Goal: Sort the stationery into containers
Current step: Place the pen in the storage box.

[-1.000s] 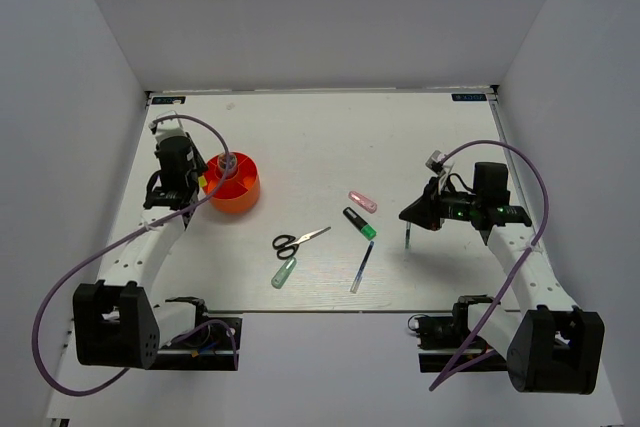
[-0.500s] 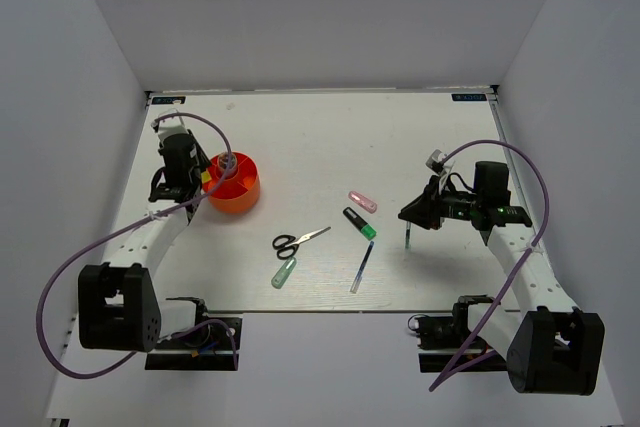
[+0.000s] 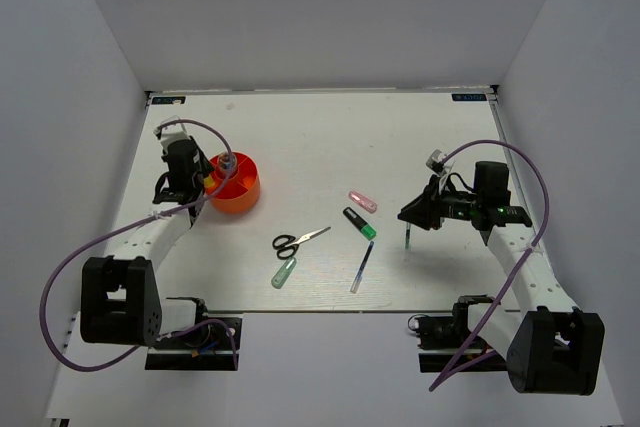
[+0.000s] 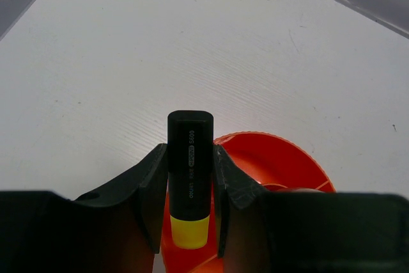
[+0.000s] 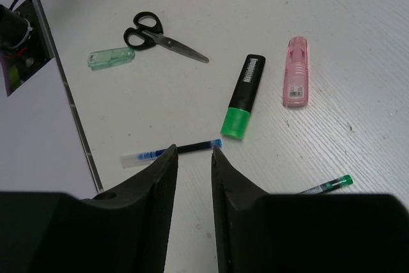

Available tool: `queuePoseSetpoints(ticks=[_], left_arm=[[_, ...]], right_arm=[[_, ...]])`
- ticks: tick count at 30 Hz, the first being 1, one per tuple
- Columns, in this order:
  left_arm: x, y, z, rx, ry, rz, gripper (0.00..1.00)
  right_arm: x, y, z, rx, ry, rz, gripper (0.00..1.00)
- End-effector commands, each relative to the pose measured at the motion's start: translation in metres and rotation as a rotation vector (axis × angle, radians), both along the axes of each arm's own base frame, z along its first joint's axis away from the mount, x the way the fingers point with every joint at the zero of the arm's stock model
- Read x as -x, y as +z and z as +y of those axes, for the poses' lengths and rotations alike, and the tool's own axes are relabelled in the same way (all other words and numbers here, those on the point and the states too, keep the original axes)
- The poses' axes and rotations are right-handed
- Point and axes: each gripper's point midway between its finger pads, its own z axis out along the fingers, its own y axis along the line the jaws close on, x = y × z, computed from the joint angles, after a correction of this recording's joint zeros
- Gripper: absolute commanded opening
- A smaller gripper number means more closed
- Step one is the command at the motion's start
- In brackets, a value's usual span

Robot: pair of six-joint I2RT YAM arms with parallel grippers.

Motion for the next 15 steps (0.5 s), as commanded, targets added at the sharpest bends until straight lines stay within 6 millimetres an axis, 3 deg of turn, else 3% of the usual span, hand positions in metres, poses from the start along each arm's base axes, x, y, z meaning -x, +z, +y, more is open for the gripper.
queuePoseSetpoints(ticks=[1,8,12,15], left_arm=[[0.0,0.0073,-0.0015,0.019,0.002,-0.039,0.0],[0.0048,0.0017,-0.0043,0.038,-0.002,-0.033,0.14],[0.0067,0.0,-0.0059,0.036,-0.007,-0.027,0.33],[0.0091,-0.0011,-0.0088,0.037,-0.014,-0.022,0.38]], right_arm=[[-0.0004,0.0031,0.0015,-0.015,0.018,-0.032,0.32],[-0.0002,0.0042,0.0018,-0.018,0.019,-0.032,0.33],[-0.0006,0.0056,0.0015,-0.019,0.017,-0.037,0.33],[-0.0004,0.0039,0.0017,-0.018,0.017,-0.033,0.34]])
